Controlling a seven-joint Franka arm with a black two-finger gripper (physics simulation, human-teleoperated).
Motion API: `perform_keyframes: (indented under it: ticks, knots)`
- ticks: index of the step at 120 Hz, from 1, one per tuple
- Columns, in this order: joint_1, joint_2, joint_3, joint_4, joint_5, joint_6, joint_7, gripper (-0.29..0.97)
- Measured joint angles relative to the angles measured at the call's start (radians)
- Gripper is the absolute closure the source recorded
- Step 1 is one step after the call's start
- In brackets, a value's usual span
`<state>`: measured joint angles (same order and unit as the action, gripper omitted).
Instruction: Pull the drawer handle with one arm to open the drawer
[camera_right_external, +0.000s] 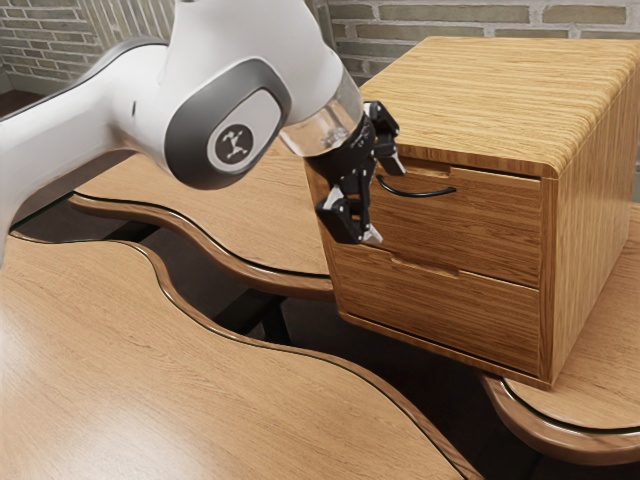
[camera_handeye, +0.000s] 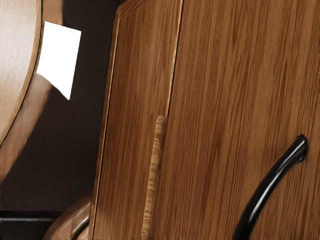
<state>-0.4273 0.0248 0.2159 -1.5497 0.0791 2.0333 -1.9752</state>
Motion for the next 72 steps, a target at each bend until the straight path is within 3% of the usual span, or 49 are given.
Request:
perform_keyframes:
  ticks: [72]
  knots:
    - [-0.006,-0.008,0.005,-0.069,0.004,0.039,-0.044,0.0]
